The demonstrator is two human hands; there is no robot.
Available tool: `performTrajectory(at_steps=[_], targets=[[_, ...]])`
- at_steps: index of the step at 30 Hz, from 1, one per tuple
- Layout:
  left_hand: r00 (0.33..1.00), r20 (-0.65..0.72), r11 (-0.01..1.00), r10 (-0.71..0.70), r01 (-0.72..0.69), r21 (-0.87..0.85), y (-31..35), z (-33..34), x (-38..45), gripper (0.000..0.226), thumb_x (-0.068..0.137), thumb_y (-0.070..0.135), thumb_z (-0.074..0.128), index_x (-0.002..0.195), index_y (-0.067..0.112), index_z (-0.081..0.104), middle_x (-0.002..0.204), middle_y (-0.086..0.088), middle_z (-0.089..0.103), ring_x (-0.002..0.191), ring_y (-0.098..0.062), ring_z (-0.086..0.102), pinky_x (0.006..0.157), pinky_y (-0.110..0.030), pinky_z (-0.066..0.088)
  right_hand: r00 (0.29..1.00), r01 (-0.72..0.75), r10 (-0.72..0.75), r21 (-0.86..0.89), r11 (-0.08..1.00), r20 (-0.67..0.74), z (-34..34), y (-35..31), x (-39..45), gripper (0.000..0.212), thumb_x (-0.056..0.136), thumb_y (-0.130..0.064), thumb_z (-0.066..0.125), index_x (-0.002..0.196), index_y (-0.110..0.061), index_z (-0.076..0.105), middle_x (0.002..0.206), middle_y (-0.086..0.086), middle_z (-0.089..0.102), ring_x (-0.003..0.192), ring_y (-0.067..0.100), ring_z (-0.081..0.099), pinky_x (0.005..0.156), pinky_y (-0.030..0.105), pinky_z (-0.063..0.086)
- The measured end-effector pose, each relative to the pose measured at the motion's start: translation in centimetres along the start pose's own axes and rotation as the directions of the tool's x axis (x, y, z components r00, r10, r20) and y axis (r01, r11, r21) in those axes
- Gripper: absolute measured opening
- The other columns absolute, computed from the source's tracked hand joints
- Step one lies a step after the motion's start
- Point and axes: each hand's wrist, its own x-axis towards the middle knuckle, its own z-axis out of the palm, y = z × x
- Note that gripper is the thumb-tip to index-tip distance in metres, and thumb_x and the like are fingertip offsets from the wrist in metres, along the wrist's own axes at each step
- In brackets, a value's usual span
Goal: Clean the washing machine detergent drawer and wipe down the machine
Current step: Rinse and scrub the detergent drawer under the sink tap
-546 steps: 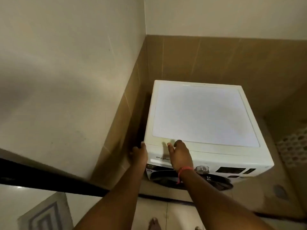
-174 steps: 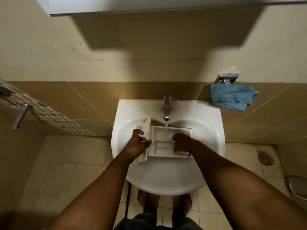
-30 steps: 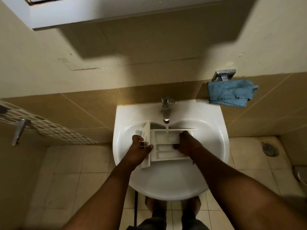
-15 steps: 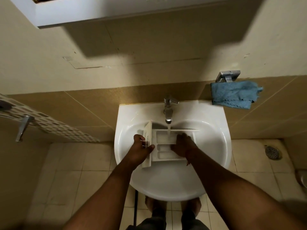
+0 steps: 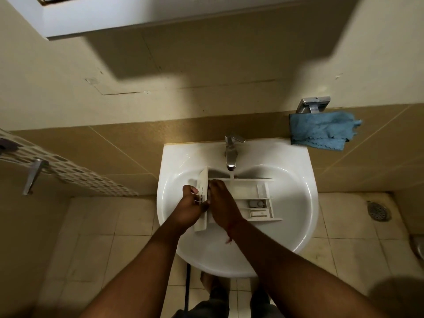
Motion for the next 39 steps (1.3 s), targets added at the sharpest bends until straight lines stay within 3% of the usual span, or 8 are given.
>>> performTrajectory(at_steps=[4,9,12,16,22,27,31,39], targets=[[1.0,-0.012,1.0,0.0,0.0,-0.029,-0.1,0.0,-0.1,0.044,0.091,0.014,0.068,0.115,0.011,0.031,0.1,-0.007,0.051,0.085,-0.019,0.055,0.07,-0.031,0.05,0.955,0.287,-0.291,-0.397,0.872,0.054,-0.6,5.9,-4.6,0.047,0.099,-0.021,0.04,0.144,-0.01,0.042,0.148,0.011,0.045,0.136,0.021,0.042,0.115,0.036,0.031],[1.0,-0.017,0.999,-0.001,0.0,-0.036,-0.1,0.1,-0.1,0.043,0.091,0.014,0.067,0.113,0.013,0.031,0.098,-0.003,0.05,0.087,-0.018,0.054,0.076,-0.034,0.051,0.986,-0.061,0.153,-0.7,0.711,0.069,-6.3,8.9,-3.1,0.096,0.085,-0.075,-0.005,0.111,-0.015,0.065,0.104,0.007,0.069,0.098,0.027,0.063,0.101,0.039,0.04],[1.0,-0.028,1.0,0.006,-0.007,-0.03,0.1,0.1,-0.4,0.042,0.092,0.014,0.066,0.114,0.011,0.031,0.096,-0.002,0.051,0.085,-0.016,0.056,0.072,-0.029,0.051,0.911,-0.093,0.342,-0.692,0.716,0.231,-4.6,5.2,0.0,0.095,0.079,-0.086,0.009,0.132,-0.021,0.053,0.134,0.012,0.055,0.121,0.027,0.054,0.114,0.049,0.023],[1.0,-0.011,1.0,0.018,-0.018,-0.011,0.4,-0.1,-0.5,0.041,0.092,0.014,0.066,0.114,0.012,0.03,0.1,-0.005,0.052,0.086,-0.015,0.057,0.072,-0.028,0.052,0.837,-0.059,0.35,-0.565,0.823,0.422,-2.7,2.6,1.5,0.085,0.085,-0.078,0.036,0.152,-0.03,0.02,0.156,0.017,0.02,0.137,0.038,0.034,0.111,0.045,0.033],[1.0,-0.015,1.0,-0.002,0.002,-0.012,0.2,0.0,-0.4,0.042,0.092,0.018,0.067,0.112,0.015,0.031,0.1,-0.003,0.051,0.091,-0.019,0.055,0.082,-0.04,0.053,0.771,-0.177,0.535,-0.691,0.7,0.345,-6.7,8.2,0.7,0.096,0.077,-0.082,0.044,0.146,-0.017,0.034,0.147,0.012,0.034,0.129,0.03,0.044,0.107,0.045,0.039],[1.0,-0.009,1.0,-0.002,0.002,0.002,0.3,0.0,-0.4,0.042,0.092,0.016,0.066,0.115,0.013,0.031,0.1,-0.004,0.051,0.09,-0.018,0.056,0.083,-0.039,0.052,0.862,0.021,0.237,-0.499,0.866,0.448,-4.2,4.8,0.5,0.065,0.094,-0.052,0.05,0.15,-0.027,0.029,0.151,0.006,0.035,0.133,0.027,0.042,0.11,0.044,0.036],[1.0,-0.012,1.0,-0.004,0.004,-0.008,0.3,0.0,-0.5,0.04,0.092,0.016,0.066,0.113,0.015,0.032,0.104,-0.008,0.05,0.092,-0.021,0.055,0.083,-0.041,0.051,0.905,-0.092,0.318,-0.6,0.795,0.283,-6.9,7.2,-1.6,0.057,0.096,-0.046,0.049,0.145,-0.02,0.039,0.143,0.008,0.044,0.129,0.029,0.045,0.106,0.04,0.039],[1.0,-0.019,0.995,0.003,-0.002,0.099,1.6,-1.6,-0.9,0.041,0.09,0.032,0.067,0.111,0.024,0.033,0.107,-0.007,0.059,0.089,-0.023,0.061,0.08,-0.043,0.055,0.963,-0.251,0.269,-0.402,0.88,-0.013,-8.4,8.6,-6.6,0.037,0.092,-0.032,0.057,0.124,-0.015,0.06,0.123,0.01,0.056,0.115,0.031,0.052,0.096,0.04,0.046]])
